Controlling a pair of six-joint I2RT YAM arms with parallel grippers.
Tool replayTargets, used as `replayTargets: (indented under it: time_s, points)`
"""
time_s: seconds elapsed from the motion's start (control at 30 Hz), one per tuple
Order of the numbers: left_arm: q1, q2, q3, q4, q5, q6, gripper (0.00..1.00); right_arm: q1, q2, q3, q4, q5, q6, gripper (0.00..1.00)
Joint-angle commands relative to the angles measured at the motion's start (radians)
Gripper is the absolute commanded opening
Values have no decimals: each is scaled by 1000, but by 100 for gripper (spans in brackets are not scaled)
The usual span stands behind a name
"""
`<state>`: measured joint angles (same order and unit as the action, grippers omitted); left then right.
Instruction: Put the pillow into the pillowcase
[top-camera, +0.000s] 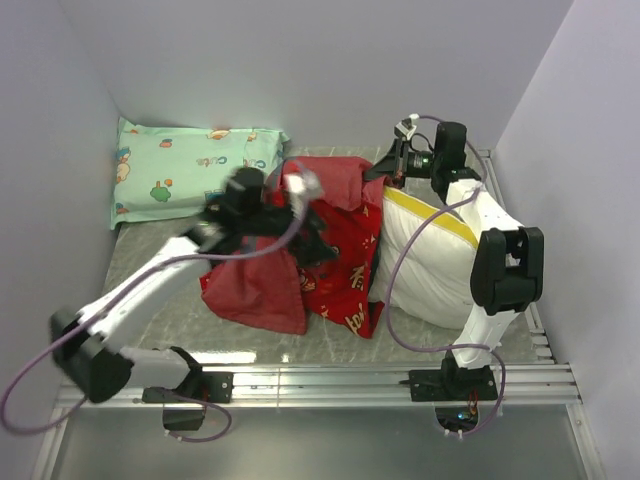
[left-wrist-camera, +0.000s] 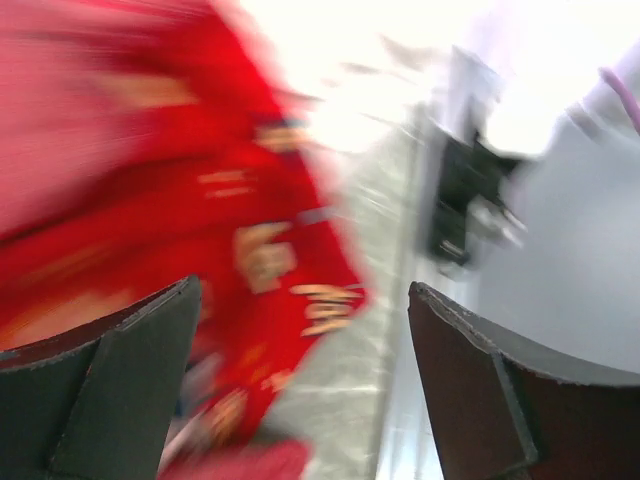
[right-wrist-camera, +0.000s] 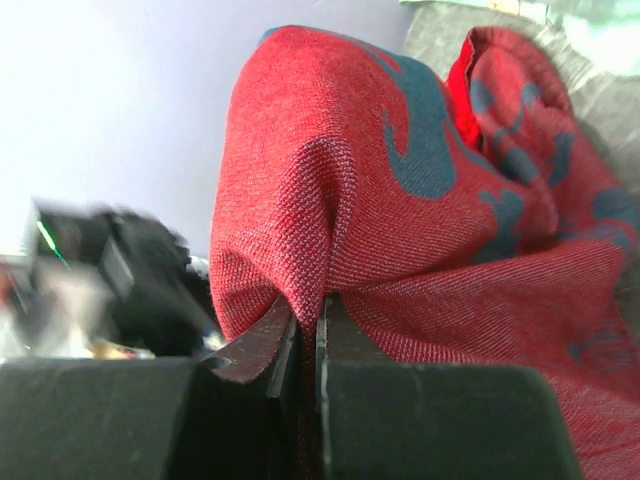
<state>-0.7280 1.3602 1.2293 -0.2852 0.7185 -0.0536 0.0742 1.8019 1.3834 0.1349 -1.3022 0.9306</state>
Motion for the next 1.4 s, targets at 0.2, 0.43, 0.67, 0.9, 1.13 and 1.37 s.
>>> replayTargets:
  time_s: [0.2, 0.43, 0.67, 0.9, 1.13, 1.37]
  points:
    - [452, -198, 15, -377, -278, 179, 90, 7, -38, 131, -395, -31, -427, 0]
    - [461, -49, -47, -336, -274, 60, 84, 18, -16, 226, -570, -31, -593, 0]
    - [504, 112, 189, -338, -170, 145, 1, 12, 30, 412, -684, 20, -699, 0]
    - [504, 152, 628, -542, -34, 548, 0, 13, 88, 730, -600, 29, -650, 0]
    - [544, 5, 498, -764, -239, 983, 0, 237, -108, 460, -900, 148, -1129, 0]
    - [755, -114, 215, -972, -231, 1279, 0, 486, -226, -137, -709, 420, -1207, 51]
